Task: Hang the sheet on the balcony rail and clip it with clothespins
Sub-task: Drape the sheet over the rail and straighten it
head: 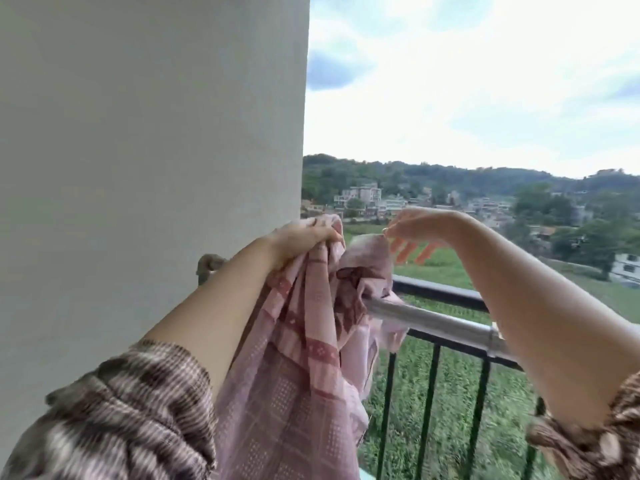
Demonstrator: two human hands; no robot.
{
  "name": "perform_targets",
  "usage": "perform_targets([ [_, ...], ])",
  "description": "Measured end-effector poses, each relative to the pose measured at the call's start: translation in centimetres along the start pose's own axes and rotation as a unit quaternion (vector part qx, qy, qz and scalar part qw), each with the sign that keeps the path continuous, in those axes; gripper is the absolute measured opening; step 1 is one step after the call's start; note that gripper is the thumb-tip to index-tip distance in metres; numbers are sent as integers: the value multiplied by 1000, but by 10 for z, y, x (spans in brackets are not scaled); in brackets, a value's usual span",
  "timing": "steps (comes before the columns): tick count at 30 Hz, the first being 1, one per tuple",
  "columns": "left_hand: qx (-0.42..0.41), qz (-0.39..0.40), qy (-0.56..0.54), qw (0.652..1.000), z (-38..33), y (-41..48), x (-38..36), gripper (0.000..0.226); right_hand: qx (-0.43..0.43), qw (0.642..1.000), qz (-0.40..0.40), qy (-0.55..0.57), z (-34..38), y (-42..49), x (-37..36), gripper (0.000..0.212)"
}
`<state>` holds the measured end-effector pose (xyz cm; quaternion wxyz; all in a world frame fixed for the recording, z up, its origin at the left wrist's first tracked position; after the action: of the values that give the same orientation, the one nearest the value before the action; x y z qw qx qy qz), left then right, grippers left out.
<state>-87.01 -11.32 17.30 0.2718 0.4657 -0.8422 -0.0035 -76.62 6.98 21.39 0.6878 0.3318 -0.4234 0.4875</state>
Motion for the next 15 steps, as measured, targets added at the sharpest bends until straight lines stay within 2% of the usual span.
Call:
perform_targets([
  [3,-1,7,173,985,5,-2,-13,21,52,998,1,30,-4,-22,-16,28],
  [5,-25,-17,227,973,4,-8,-14,22,91,995,24,17,2,-39,-29,36],
  [7,-44,-58,228,971,6,-20,-12,26,109,992,61,-17,9,-51,-42,49],
  [10,-102,-213,177,955,20,-58,-10,29,135,985,40,-96,17,-57,-59,59],
  [12,-124,-312,160,928,37,-86,-6,27,158,980,-14,-120,18,-58,-69,52],
  [15,-77,-349,132,924,71,-119,-5,34,193,969,-81,-133,17,-59,-81,23],
])
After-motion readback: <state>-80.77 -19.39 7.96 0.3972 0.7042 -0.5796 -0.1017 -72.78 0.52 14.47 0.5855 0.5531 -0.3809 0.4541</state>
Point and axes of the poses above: each hand's wrist, its own y-axis towards the middle knuckle, its own x-axis out of the back of the hand, z = x × y, the point moved 1 cm from there along y, towards the middle knuckle, and after that the axes turned 3 degrees about -y, right-handed, at the moved point
